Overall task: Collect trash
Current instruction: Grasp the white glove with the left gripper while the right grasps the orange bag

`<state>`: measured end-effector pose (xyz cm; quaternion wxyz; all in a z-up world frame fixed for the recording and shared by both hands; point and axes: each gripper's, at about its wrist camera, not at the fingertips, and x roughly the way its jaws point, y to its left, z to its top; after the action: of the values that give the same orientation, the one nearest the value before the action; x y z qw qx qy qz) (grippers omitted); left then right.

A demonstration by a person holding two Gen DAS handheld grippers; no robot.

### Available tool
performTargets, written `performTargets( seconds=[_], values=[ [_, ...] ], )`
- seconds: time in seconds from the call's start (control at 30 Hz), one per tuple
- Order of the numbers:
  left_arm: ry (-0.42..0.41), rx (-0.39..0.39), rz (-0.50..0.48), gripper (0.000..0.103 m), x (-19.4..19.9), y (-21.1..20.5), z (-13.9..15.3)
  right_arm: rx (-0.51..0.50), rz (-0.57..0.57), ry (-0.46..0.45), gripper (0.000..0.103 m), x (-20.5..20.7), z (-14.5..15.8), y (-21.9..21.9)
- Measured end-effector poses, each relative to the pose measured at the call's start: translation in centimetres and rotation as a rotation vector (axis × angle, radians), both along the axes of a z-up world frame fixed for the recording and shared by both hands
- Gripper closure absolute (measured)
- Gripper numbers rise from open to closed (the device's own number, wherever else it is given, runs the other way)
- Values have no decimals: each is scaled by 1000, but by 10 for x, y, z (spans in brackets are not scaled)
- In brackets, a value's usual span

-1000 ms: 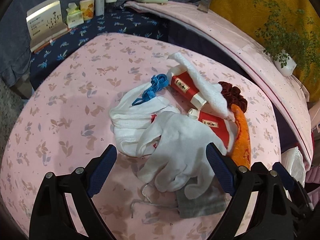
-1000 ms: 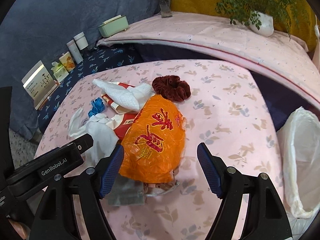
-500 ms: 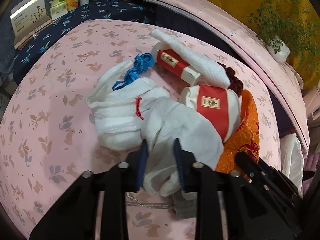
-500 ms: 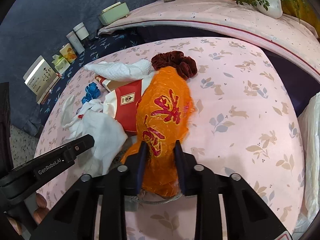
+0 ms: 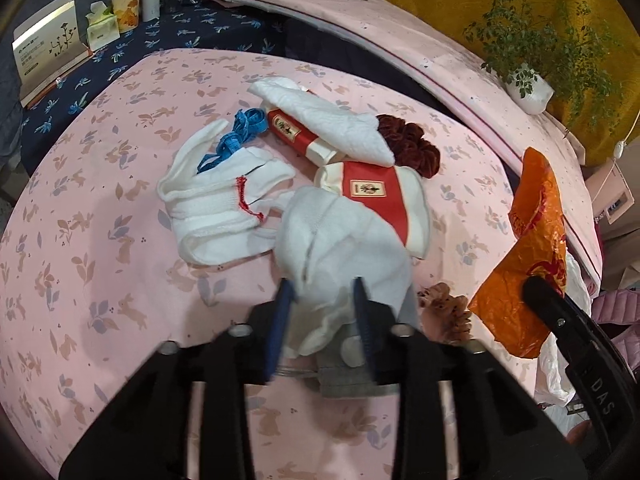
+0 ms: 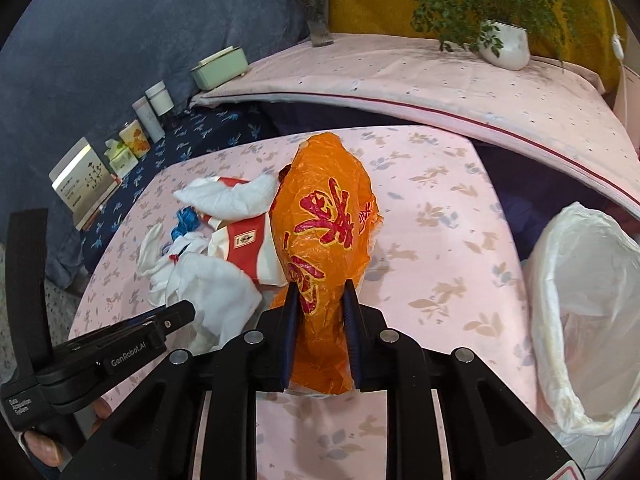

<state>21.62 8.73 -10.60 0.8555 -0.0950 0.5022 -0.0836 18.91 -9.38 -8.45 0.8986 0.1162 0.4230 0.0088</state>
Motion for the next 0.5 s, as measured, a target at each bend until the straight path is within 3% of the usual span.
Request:
performTargets(
  seconds=[0.07, 0.23, 0.3, 0.43, 0.47, 0.5],
  values=[
    [-20, 8, 5, 37, -3, -4, 3, 4, -14, -1, 83, -4, 2, -9],
    [-46, 38, 6, 35, 8, -14, 3, 25, -40, 5, 83, -11, 0, -24],
    [-45, 38, 1, 47, 15, -16, 1, 24, -45, 8, 83, -12, -1, -27],
    [0, 34, -28, 93, 24, -24, -9, 21, -46, 14, 83, -13, -3, -30],
    [6, 31, -33, 101, 24, -25, -11, 21, -44, 14, 83, -13, -3, -31],
    [3, 24, -36, 102, 23, -26, -10, 20, -43, 15, 83, -14, -2, -30]
  ],
)
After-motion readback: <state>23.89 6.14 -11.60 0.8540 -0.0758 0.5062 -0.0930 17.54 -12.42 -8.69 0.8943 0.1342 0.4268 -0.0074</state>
